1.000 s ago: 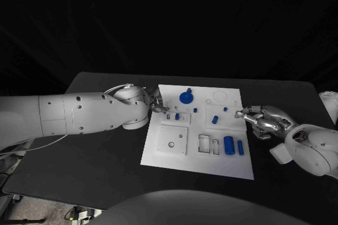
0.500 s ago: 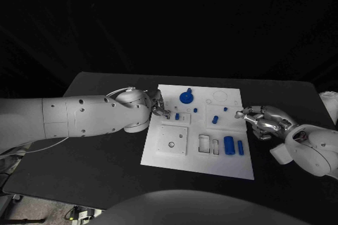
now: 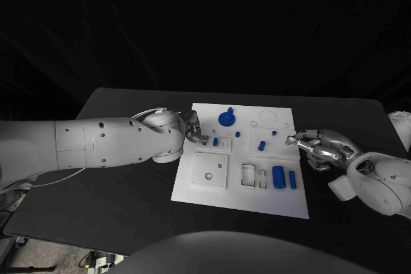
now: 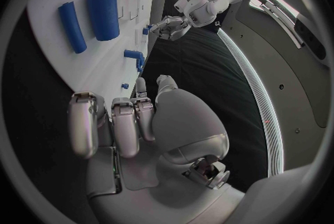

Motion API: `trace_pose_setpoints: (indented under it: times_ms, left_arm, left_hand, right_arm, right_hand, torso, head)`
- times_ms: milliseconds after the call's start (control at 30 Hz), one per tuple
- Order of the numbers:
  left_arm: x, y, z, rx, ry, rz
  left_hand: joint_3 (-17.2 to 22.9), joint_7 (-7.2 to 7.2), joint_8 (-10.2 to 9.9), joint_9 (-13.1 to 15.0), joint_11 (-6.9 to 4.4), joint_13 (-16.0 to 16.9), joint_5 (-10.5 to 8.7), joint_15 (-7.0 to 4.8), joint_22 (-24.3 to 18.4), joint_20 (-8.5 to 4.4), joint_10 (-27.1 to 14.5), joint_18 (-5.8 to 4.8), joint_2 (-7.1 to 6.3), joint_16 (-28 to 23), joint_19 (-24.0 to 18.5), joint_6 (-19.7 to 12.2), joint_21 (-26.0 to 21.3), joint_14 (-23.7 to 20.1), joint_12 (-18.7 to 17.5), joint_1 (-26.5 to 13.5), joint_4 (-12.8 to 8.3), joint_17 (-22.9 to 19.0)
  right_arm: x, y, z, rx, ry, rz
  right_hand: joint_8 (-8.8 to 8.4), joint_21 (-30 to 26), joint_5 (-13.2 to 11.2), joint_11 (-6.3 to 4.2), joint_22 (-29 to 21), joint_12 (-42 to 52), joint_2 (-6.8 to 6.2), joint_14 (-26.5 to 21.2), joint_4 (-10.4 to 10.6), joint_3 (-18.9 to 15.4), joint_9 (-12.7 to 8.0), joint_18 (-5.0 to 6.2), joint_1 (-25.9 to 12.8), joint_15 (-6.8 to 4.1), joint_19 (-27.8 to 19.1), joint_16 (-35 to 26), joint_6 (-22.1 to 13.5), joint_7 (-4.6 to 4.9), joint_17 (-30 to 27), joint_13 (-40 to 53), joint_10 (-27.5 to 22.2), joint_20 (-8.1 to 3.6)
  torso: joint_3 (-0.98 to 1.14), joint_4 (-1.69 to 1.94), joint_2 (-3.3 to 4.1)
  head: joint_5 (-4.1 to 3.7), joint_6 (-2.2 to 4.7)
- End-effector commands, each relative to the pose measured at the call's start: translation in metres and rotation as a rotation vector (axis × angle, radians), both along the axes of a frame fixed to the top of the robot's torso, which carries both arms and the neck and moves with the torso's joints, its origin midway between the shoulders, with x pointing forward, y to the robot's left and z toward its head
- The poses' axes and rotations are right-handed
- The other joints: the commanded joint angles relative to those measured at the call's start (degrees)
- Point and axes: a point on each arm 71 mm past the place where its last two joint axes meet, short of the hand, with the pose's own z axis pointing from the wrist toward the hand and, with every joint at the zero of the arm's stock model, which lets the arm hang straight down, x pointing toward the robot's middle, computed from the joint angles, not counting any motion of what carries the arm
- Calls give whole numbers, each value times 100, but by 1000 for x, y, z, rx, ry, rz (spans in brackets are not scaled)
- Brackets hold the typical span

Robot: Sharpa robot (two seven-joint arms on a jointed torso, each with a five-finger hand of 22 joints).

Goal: Assemble the parts on the task board

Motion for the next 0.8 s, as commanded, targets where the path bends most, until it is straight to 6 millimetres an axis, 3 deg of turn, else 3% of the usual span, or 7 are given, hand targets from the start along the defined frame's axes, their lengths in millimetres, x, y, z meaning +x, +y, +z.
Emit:
trace_pose_setpoints:
  times_ms: [33, 800]
  left_arm:
    - [0, -2, 0, -1, 2, -4]
    - [2, -3, -3, 3, 17, -7]
  left_hand:
    - [41, -10, -19, -8, -30, 1507, -22, -27, 1268, -36, 596, 51, -4, 14, 280, 17, -21, 594, 13, -22, 0, 1508]
    - [122, -1, -40, -16, -23, 1507, -69, -23, 1262, -32, 596, 55, -35, 14, 272, 3, -41, 594, 13, -55, -1, 1508]
  right_arm:
    - [-1, 1, -1, 2, 1, 18]
    - [-1, 1, -2, 1, 4, 18]
  right_hand:
    - [-31, -39, 9, -259, 1130, -30, -15, 540, -16, 35, -10, -19, 28, -19, -47, 6, 41, -14, 1438, 564, 932, -8]
    - [-32, -42, 12, -259, 1129, -30, -18, 539, -15, 40, -10, -18, 33, -19, -48, 6, 41, -15, 1435, 564, 932, -8]
  torso:
    - [-1, 1, 1]
    - [-2, 2, 1]
  head:
    - [3, 1]
    - [20, 1]
